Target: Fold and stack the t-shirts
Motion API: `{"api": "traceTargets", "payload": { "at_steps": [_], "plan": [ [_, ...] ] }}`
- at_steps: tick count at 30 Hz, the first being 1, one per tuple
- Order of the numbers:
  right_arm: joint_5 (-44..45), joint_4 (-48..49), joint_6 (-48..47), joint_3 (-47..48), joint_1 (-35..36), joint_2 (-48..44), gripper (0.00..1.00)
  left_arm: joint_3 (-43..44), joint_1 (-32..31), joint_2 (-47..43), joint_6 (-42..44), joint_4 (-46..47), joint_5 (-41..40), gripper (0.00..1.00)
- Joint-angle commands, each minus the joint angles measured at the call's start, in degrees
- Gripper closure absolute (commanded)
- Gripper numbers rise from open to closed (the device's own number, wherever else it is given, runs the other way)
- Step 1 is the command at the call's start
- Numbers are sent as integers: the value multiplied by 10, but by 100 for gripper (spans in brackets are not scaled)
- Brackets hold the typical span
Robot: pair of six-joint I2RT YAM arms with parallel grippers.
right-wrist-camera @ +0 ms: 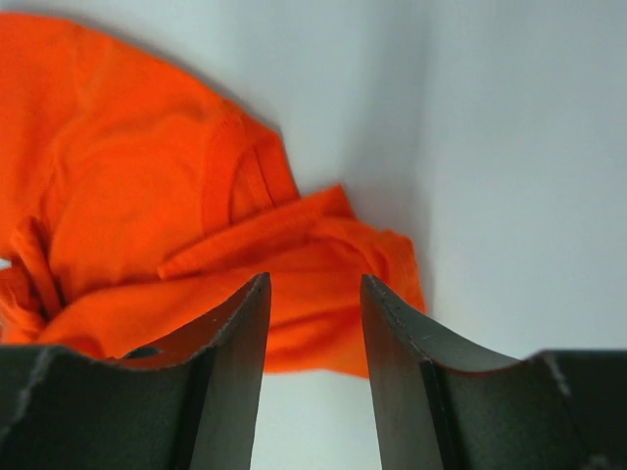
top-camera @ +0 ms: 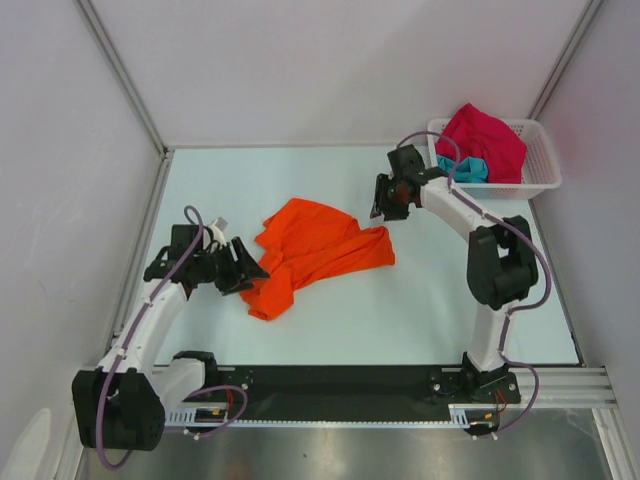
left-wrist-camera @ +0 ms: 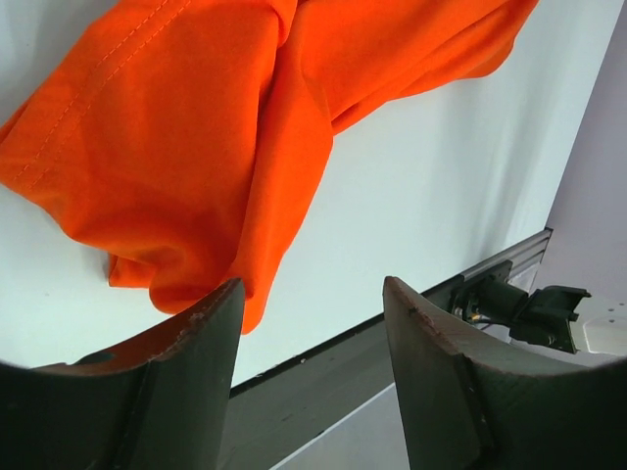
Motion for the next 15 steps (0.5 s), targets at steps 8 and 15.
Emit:
{"api": "traceTargets", "payload": {
  "at_steps": [8, 15],
  "plan": [
    [1, -26, 28, 213, 67, 177, 53, 69, -5, 116, 54, 16, -12, 27],
    [-12, -20, 38, 243, 85, 223, 53, 100, -5, 99, 75, -14, -30, 25]
  ]
}}
